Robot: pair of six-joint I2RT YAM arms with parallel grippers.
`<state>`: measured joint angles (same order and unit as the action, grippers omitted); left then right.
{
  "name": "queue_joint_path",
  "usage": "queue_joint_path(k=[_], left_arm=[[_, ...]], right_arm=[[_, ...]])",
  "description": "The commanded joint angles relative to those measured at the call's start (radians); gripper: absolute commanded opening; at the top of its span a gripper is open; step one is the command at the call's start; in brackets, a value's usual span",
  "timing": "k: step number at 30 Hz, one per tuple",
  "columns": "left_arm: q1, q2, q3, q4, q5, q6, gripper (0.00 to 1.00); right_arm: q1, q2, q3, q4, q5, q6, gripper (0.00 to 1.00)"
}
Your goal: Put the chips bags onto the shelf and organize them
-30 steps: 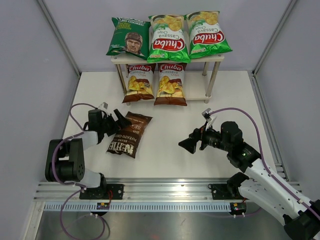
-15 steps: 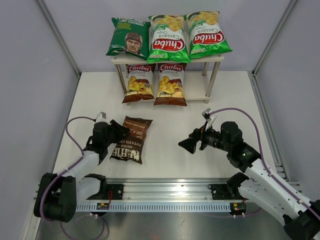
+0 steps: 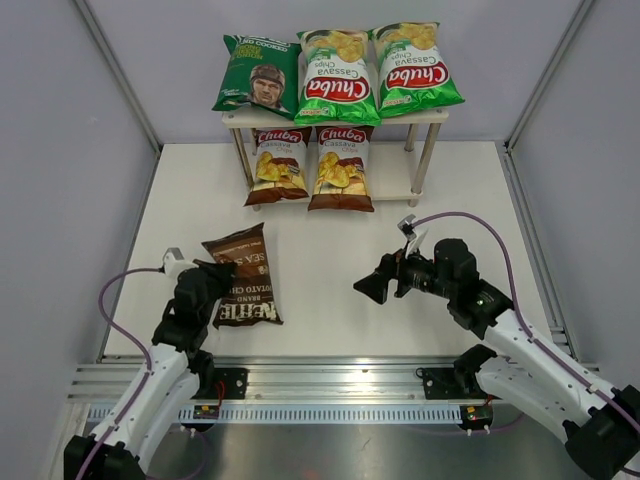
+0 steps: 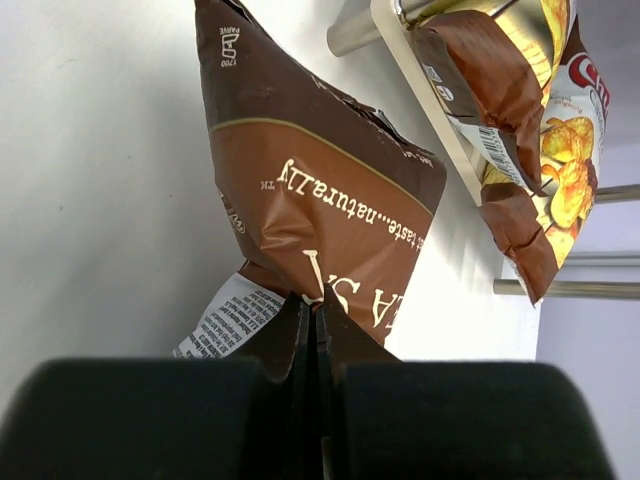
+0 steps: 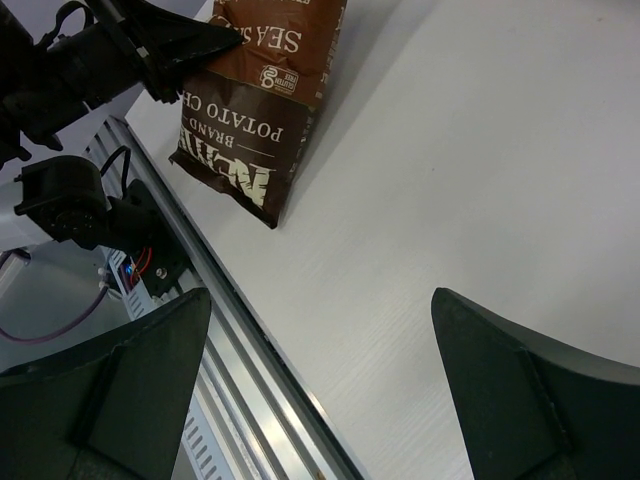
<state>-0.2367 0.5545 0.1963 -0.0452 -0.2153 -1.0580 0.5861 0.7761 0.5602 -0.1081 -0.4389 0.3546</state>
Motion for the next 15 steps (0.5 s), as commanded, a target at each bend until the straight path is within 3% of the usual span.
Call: queue_joint_path(k=[1, 6, 10, 15], left_arm=[[-0.006, -0.048, 0.046, -0.015, -0.056, -0.063, 0.00], [-0.007, -0.229, 0.058, -0.108, -0.068, -0.179, 0.00], [-0.007, -0.387, 0.066, -0.125, -0.093, -0.267, 0.00], [-0.007, -0.461, 0.129, -0.096, -0.110, -0.362, 0.00]], right_arm=[[-0.003, 0.029, -0.003, 0.073, -0.006, 0.001, 0.99], [-0.003, 0.106, -0.035, 0.218, -0.061, 0.137, 1.00], [0.012, 0.201, -0.091, 0.530, -0.080, 0.384, 0.99], [0.150, 0.301, -0.131, 0.740, 0.165, 0.593, 0.99]])
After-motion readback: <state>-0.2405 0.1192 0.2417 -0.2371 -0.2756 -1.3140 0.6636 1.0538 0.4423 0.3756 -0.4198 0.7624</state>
